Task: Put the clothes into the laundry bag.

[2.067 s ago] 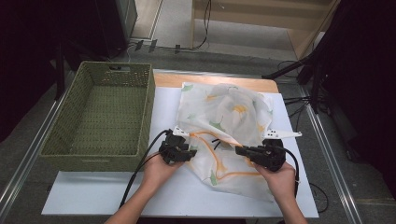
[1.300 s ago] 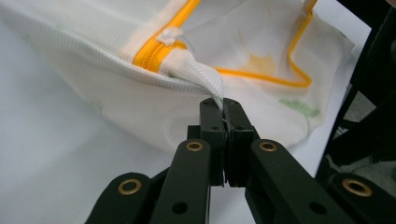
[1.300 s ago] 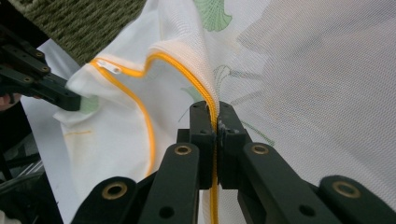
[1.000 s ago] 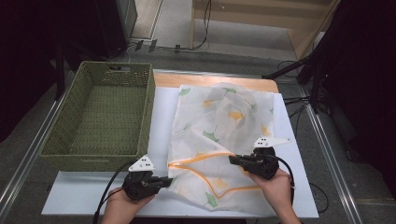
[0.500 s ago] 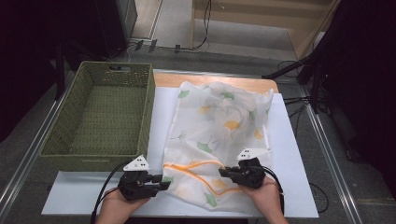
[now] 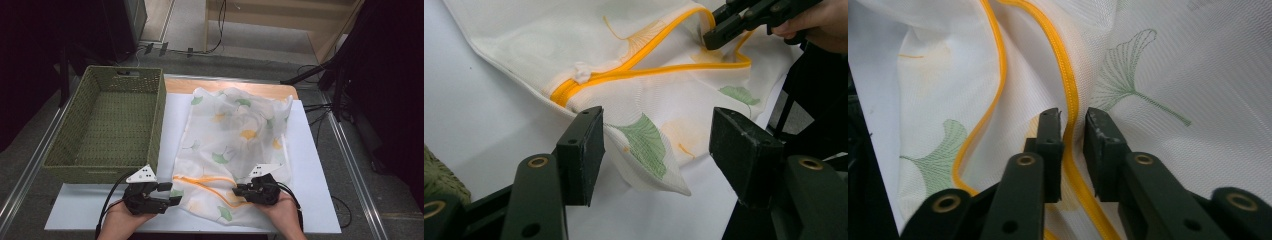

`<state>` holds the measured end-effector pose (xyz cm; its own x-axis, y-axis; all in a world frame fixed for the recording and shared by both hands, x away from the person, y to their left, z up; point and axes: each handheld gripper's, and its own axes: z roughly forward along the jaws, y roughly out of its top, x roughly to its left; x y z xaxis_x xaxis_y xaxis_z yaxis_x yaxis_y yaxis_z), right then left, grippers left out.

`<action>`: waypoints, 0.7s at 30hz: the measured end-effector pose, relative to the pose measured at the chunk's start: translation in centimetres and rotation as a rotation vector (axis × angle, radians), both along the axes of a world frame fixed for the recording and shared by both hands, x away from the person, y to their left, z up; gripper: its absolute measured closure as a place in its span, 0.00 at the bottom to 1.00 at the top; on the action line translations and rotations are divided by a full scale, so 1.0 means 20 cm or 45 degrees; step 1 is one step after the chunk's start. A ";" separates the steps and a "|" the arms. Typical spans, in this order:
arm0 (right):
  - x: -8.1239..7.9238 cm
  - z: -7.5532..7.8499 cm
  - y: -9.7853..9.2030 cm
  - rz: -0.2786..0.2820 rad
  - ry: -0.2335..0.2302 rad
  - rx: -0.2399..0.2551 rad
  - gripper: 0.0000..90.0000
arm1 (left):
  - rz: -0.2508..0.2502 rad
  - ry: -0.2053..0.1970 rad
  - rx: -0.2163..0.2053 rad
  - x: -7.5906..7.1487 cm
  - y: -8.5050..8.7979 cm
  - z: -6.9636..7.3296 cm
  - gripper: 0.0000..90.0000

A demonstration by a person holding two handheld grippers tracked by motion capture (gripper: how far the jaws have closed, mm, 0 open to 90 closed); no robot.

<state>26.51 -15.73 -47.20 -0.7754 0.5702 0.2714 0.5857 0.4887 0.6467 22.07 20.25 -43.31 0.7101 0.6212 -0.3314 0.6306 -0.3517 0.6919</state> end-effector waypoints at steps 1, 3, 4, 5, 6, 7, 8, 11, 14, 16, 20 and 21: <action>-0.01 0.01 0.00 -0.006 -0.002 0.013 0.81 | 0.001 0.003 -0.001 0.00 0.00 0.00 0.43; -0.01 0.03 -0.01 -0.007 -0.031 0.027 0.75 | -0.001 0.013 -0.008 0.01 0.00 0.00 0.43; -0.02 0.04 -0.01 -0.011 -0.046 0.033 0.71 | 0.000 0.015 -0.006 0.01 0.00 0.00 0.43; -0.02 0.05 -0.02 -0.019 -0.057 0.039 0.67 | 0.002 0.010 -0.001 0.01 0.00 0.00 0.44; -0.02 0.07 -0.03 -0.029 -0.069 0.055 0.64 | -0.003 0.008 0.001 0.01 0.00 0.00 0.44; -0.02 0.08 -0.03 -0.038 -0.078 0.076 0.61 | -0.005 0.007 0.007 0.01 0.00 0.00 0.43; -0.02 0.10 -0.04 -0.049 -0.083 0.102 0.59 | -0.005 0.007 0.007 0.00 0.00 0.00 0.43; -0.03 0.15 -0.06 -0.068 -0.124 0.157 0.58 | -0.004 0.004 0.008 0.00 0.00 0.00 0.43; -0.03 0.19 -0.04 -0.065 -0.160 0.161 0.58 | 0.003 -0.001 0.018 0.00 0.00 0.01 0.43; -0.02 0.21 -0.02 -0.056 -0.166 0.162 0.57 | -0.001 0.000 0.017 0.00 0.00 0.01 0.42; -0.01 0.22 0.02 -0.032 -0.169 0.162 0.54 | -0.003 0.004 0.044 0.00 0.00 0.01 0.43; 0.00 0.22 0.03 -0.027 -0.170 0.163 0.53 | -0.003 0.006 0.029 0.00 0.01 0.01 0.42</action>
<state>26.43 -15.12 -42.86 -0.7975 0.5542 0.2383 0.4998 0.3857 0.7755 22.14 20.36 -43.18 0.7100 0.6270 -0.3206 0.6329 -0.3686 0.6808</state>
